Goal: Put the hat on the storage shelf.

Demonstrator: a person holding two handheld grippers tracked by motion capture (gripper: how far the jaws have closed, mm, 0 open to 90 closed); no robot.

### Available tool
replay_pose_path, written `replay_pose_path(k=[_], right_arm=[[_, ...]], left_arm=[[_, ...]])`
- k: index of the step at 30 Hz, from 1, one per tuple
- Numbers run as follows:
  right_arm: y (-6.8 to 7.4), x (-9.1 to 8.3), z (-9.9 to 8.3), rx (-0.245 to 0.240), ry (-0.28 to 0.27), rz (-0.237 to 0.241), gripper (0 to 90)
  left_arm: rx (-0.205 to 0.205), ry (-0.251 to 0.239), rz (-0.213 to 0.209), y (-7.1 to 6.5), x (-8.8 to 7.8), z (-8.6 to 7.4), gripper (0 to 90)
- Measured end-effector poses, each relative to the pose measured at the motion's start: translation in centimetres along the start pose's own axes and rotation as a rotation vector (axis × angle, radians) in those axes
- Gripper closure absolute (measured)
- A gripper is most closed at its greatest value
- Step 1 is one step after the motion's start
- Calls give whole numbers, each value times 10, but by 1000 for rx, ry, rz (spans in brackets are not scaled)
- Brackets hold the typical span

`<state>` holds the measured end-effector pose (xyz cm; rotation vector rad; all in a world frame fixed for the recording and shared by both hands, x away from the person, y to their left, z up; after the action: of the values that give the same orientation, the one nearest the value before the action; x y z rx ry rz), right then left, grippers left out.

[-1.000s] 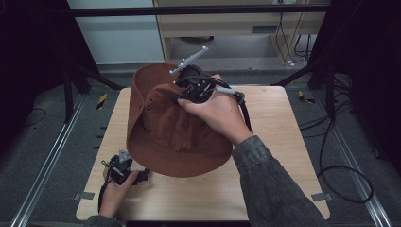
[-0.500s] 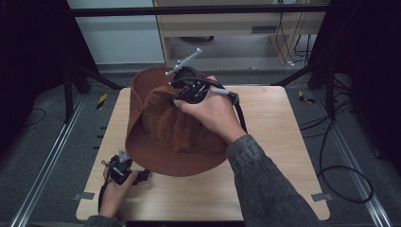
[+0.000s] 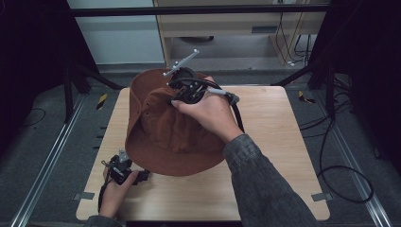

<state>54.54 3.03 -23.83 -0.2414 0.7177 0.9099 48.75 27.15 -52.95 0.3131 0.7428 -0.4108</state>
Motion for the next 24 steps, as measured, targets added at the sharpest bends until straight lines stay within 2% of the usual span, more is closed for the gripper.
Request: replay_pose_path(k=[24], right_arm=[[-3,15,-6,17,7,21,836]], left_arm=[[0,0,0,0,0,0,0]])
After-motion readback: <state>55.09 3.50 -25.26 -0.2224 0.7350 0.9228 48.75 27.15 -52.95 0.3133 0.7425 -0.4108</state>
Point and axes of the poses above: each handheld gripper's, and its own axes: x roughly forward along the jaws, z roughly out of its top, y roughly to its left, the point moved 3 cm from there along x, roughly forward along the jaws, and after that the axes turned 9 degrees about x, right-handed, at the moved point
